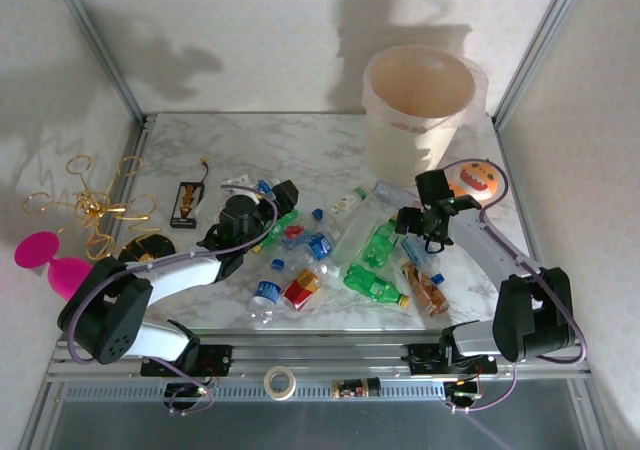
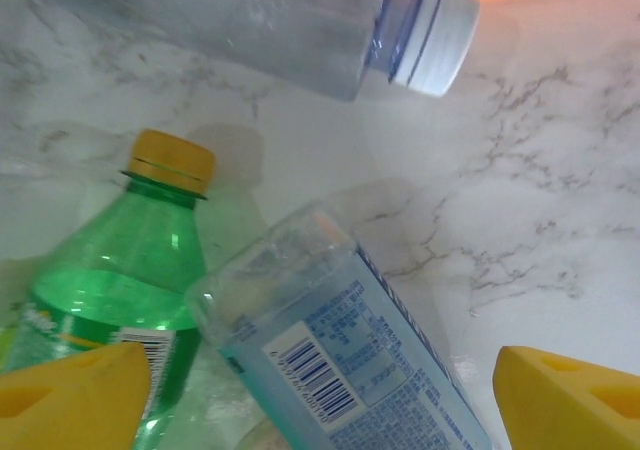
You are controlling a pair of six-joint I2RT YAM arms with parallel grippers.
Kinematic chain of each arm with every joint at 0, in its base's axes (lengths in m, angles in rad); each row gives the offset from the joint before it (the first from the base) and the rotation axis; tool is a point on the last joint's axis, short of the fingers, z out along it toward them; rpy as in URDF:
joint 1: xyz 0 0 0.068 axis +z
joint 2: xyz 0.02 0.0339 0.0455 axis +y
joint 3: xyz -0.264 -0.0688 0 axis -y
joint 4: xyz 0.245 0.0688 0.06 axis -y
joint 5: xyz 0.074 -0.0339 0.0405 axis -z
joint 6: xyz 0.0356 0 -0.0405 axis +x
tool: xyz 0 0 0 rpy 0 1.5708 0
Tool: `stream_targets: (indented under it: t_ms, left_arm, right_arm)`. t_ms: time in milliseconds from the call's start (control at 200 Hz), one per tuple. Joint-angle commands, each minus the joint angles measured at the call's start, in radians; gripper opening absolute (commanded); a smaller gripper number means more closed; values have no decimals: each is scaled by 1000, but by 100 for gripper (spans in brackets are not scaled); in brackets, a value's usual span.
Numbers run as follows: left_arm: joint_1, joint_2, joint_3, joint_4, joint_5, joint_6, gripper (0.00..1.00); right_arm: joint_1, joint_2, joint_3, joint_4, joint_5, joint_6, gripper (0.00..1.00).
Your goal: Put the plastic bottles in the bin
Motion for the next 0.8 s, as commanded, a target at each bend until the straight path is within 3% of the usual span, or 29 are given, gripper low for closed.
stream_targets:
  t_ms: [0, 406, 791]
  left_arm:
    - [-11, 9, 35, 22, 24, 5, 100]
    - [-11, -32, 17, -30, -27, 14, 99]
    - [-11, -48, 29, -41, -57, 32, 100]
  right_arm:
    - [5, 32, -37, -4, 13, 19, 89]
    - [5, 151, -88, 126, 56, -10, 85]
    - [6, 116, -96, 180, 109, -42, 66]
